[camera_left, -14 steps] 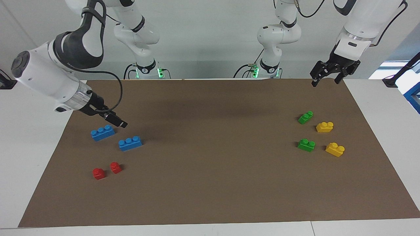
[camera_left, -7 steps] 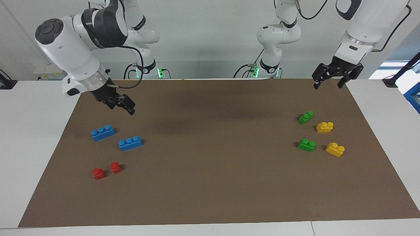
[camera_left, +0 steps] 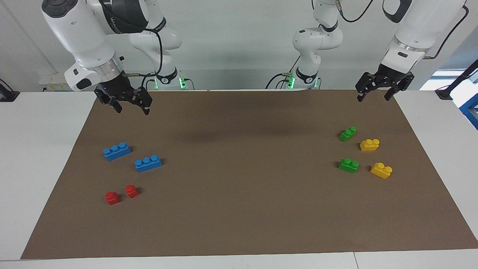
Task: Remove green block with left arm and hold with right
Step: 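Set down the blue brick and open the right gripper while the left withdraws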
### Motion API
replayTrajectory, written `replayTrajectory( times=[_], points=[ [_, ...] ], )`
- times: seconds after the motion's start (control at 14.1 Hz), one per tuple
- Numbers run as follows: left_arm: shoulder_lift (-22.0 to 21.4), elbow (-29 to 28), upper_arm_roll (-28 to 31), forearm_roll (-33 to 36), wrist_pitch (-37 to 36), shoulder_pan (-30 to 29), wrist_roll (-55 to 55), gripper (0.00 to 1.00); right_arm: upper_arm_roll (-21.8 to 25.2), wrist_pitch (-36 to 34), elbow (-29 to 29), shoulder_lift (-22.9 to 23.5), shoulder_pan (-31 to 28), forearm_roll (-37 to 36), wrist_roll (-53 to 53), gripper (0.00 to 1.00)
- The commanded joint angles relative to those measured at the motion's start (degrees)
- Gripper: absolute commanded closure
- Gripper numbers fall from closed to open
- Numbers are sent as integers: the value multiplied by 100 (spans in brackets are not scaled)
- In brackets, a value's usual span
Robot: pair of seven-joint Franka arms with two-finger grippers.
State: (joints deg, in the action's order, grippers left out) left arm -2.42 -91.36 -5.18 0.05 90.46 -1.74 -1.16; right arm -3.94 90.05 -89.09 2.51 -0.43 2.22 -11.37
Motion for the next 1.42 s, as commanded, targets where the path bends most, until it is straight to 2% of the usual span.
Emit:
replayTrajectory(
  times=[0.0,0.28,0.71,0.85,1.06,1.35],
  points=[
    [-12,30,52,-58,6,25,81,0,16,-57,-30,-49,17,-221,284,2],
    [-21,4,61,-58,15,16,90,0,16,-84,-30,-49,8,-336,504,2],
    [-21,22,61,-58,15,25,90,0,51,434,-56,-31,-98,-371,416,2],
    [-21,13,52,-58,6,16,90,0,34,374,-144,-75,-80,-362,381,2],
    [-30,13,61,-66,6,25,81,0,33,302,-643,-451,-18,-362,144,2],
    [-30,22,61,-75,6,16,81,0,33,224,-715,-611,-71,-336,205,2]
  ],
)
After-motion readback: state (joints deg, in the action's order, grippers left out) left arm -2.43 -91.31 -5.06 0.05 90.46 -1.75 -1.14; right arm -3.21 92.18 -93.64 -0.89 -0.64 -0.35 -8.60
